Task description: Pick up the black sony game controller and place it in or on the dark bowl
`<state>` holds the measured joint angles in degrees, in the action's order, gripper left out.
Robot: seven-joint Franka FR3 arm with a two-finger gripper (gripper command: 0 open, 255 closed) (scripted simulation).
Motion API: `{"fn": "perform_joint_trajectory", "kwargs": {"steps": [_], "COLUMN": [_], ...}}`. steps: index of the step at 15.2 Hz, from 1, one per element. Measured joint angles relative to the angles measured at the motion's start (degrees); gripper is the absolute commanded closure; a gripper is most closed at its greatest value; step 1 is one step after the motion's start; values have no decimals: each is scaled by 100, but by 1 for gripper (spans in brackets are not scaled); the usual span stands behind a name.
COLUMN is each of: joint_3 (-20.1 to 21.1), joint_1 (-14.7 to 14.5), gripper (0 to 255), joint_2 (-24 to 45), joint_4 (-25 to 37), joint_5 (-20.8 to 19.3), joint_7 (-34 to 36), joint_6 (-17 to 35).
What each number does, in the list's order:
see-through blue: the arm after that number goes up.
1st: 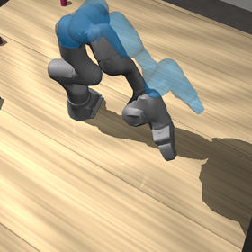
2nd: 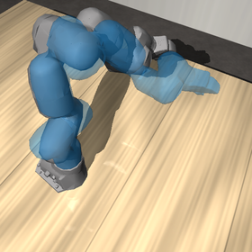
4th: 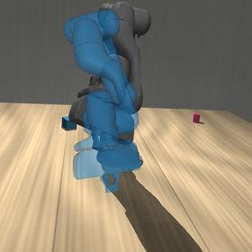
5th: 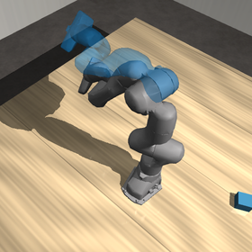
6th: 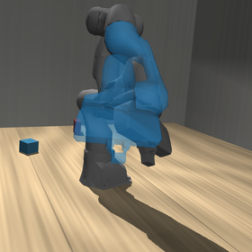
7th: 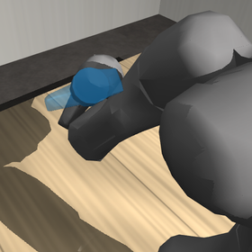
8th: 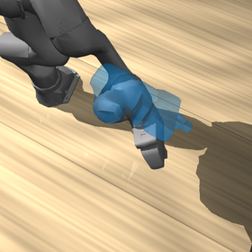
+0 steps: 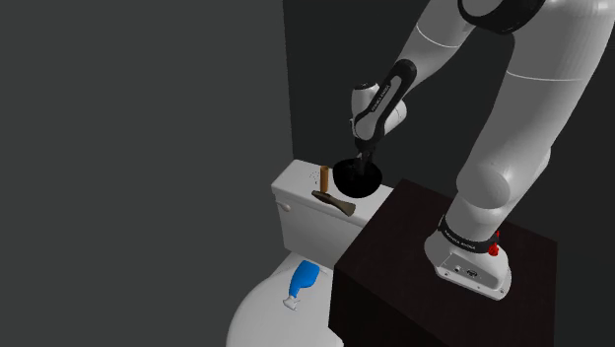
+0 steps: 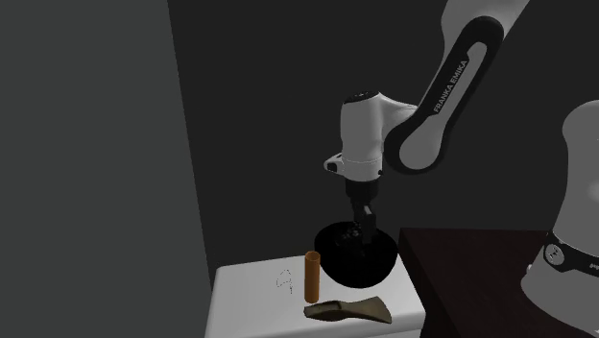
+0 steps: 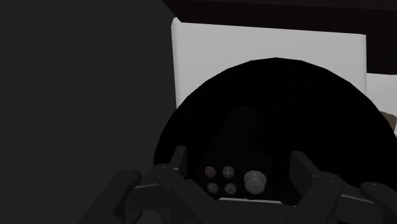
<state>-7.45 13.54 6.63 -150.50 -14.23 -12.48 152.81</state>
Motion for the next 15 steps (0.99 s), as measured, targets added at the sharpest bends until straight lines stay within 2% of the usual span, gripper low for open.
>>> {"fn": "perform_joint_trajectory", "kwargs": {"steps": [4,9,15], "joint_3": [0,62,74], "joint_1": [0,-46,-58], "gripper": [0,0,0], "joint_2": [0,-671,-770], "joint_4": [0,79,73], "joint_5": [0,140,156], "joint_7": [0,-102,-102], "joint_6": [0,-743,-847]}}
